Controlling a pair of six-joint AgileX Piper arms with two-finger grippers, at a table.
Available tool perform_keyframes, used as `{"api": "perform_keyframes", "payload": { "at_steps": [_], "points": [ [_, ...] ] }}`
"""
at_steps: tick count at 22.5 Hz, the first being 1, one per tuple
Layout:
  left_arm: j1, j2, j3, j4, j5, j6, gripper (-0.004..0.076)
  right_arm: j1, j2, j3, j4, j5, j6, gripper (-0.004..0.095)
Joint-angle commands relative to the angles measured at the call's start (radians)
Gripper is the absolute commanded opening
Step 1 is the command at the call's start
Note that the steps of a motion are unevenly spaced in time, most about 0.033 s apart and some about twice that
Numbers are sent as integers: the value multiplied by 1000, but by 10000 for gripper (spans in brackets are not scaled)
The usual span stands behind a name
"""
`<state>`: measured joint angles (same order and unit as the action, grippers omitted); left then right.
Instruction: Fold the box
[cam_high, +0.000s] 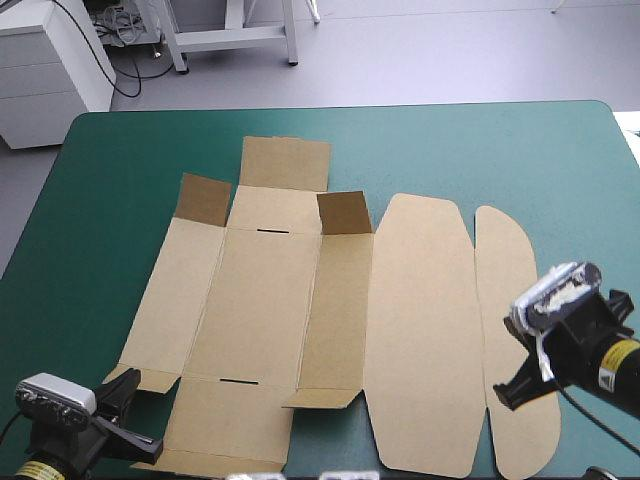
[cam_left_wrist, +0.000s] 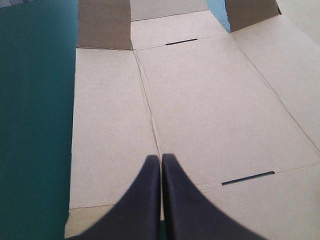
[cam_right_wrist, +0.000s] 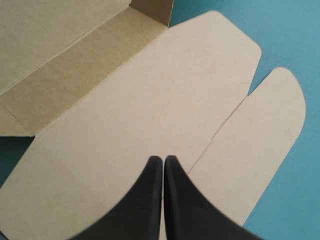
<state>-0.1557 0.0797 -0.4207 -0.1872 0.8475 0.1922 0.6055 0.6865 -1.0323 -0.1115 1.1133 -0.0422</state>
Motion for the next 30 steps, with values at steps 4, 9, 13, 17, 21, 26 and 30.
{"api": "perform_keyframes", "payload": {
  "at_steps": [4,9,13,17,21,26,30],
  "points": [
    [3,12,-33,-24,-72,-10,-8,-1,-277,343,-12,-160,100,-12],
    [3,12,-33,-49,-72,-10,-8,-1,-474,491,-12,-209,121,-12],
    [3,12,-33,-51,-72,-10,21,-1,-571,509,-10,-218,121,-12],
    [3,12,-33,-49,-72,-10,293,-1,-581,509,-6,-230,121,-12],
    [3,12,-33,-49,-74,-10,416,-1,-581,509,-6,-244,121,-12],
    [3,12,-33,-87,-117,-17,402,-1,-581,509,-4,-244,121,-12],
    [3,12,-35,-81,-162,-11,402,-1,-581,509,-4,-246,121,-12]
  ]
}}
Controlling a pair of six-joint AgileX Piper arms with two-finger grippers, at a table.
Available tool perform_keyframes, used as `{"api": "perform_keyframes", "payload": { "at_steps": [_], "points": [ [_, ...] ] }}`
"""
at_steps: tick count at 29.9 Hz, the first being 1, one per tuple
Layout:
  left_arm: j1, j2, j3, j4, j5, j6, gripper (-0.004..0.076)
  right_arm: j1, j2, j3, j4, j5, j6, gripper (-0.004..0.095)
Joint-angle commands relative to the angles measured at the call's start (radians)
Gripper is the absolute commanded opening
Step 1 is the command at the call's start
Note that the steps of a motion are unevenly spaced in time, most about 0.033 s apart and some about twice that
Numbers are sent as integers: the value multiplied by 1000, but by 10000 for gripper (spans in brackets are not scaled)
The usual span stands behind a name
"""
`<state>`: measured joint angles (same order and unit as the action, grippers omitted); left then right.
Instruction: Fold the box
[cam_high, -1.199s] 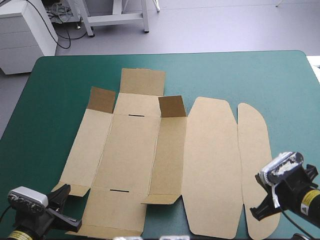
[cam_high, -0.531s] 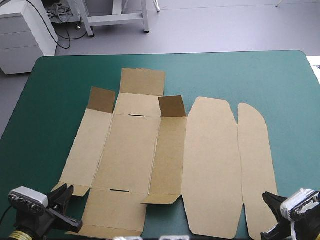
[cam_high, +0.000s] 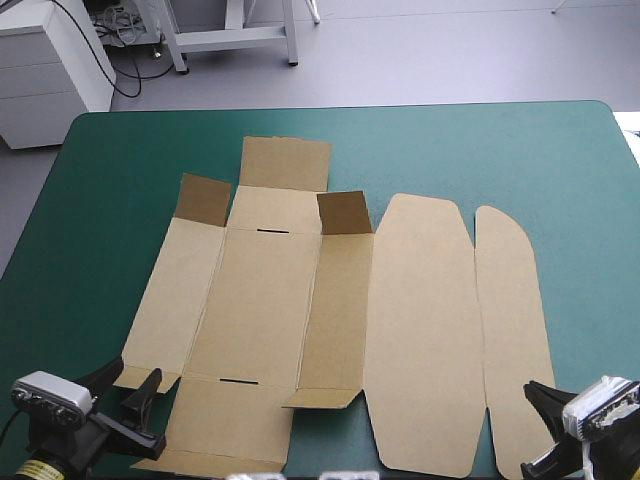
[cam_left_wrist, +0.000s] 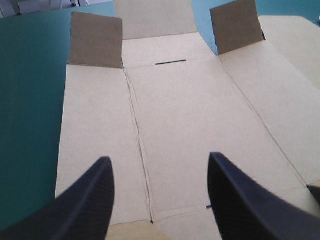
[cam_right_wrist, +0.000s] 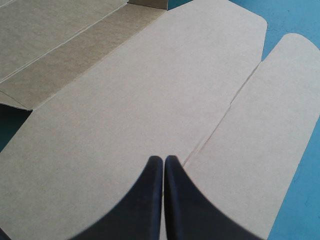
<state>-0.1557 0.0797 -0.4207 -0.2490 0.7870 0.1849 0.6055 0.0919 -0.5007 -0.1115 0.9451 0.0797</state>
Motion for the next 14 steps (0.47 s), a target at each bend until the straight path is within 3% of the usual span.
{"api": "perform_keyframes", "payload": {
  "at_steps": [1,7,14],
  "points": [
    [3,14,-37,-20,-101,-4,402,-1,13,-22,-4,-78,-1,-12],
    [3,92,-93,-9,-56,-5,402,-1,13,-22,-4,-78,-1,-12],
    [3,355,-257,25,35,-5,403,-1,13,-22,22,-76,3,-12]
  ]
}}
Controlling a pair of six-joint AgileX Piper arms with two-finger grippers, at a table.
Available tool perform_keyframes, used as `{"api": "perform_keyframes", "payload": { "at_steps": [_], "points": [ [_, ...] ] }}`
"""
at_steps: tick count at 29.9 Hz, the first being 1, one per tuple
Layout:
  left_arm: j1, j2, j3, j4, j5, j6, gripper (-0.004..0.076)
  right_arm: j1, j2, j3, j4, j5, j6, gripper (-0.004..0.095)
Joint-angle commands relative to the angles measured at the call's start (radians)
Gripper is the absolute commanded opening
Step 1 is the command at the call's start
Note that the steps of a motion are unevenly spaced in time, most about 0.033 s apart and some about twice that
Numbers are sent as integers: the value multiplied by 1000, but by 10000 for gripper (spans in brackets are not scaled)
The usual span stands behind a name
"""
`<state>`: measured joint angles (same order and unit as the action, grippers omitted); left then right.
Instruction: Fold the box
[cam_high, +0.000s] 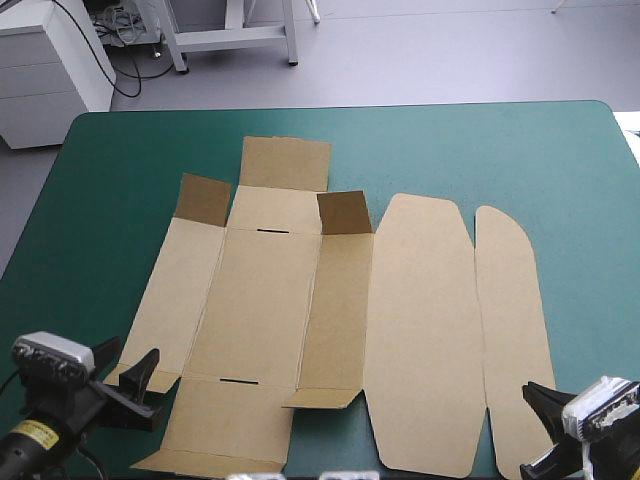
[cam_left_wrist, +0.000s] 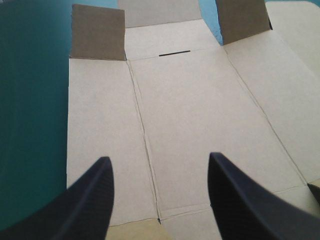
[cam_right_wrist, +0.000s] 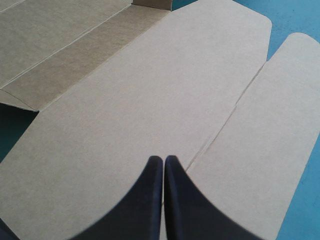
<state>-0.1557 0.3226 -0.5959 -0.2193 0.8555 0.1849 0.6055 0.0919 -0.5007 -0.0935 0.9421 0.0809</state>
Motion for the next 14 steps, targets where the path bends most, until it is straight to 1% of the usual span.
{"api": "perform_keyframes", "payload": {
  "at_steps": [1,5,11,14],
  "points": [
    [3,150,-110,-5,-21,-5,403,-1,13,-22,9,-73,2,-12],
    [3,347,-217,24,49,2,403,-1,13,-20,24,-71,2,-12],
    [3,616,-377,129,252,11,403,-1,13,-20,31,-63,2,-12],
    [3,735,-445,125,302,14,403,-1,13,-20,31,-63,2,-12]
  ]
}}
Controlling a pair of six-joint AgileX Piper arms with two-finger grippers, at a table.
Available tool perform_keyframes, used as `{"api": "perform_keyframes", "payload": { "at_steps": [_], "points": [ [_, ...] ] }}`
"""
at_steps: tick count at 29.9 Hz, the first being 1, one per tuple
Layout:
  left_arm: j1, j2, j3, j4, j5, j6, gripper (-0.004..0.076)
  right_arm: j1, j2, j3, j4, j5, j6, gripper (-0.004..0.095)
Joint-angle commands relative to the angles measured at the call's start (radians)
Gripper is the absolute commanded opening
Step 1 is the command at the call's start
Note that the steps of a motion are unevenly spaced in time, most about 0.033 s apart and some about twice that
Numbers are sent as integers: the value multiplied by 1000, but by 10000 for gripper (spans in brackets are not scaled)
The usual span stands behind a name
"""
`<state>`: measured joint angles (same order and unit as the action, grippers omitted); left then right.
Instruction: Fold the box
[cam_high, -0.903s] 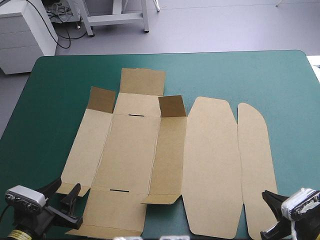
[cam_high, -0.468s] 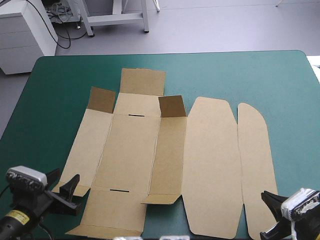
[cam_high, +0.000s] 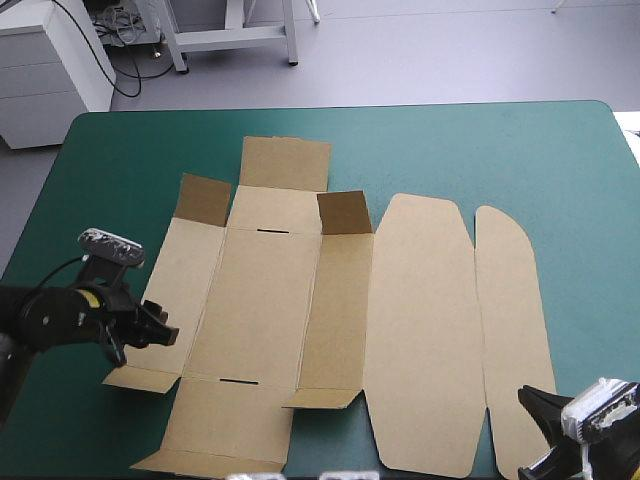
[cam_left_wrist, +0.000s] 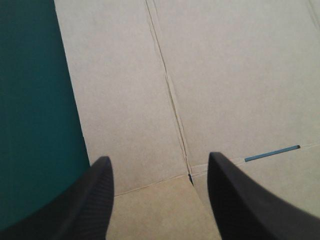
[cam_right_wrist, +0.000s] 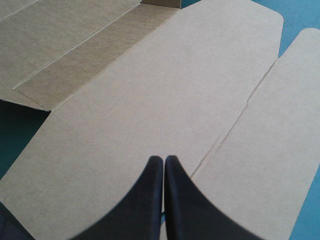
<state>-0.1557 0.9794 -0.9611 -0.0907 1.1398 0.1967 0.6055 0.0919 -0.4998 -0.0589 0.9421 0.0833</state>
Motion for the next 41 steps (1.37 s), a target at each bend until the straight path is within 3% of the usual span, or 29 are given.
{"api": "perform_keyframes", "payload": {
  "at_steps": [1,9,20,25,41],
  "points": [
    [3,106,-97,-4,27,2,403,-1,13,-21,-4,-63,0,-12],
    [54,299,-202,-16,132,41,403,-1,13,-21,-4,-63,0,-12],
    [431,382,-204,-349,152,311,403,-1,13,-21,-4,-63,0,-12],
    [540,445,-204,-415,152,332,403,-1,13,-21,-4,-63,0,-12],
    [557,608,-65,-444,158,377,403,-1,13,-21,-8,-63,-5,-12]
  ]
}}
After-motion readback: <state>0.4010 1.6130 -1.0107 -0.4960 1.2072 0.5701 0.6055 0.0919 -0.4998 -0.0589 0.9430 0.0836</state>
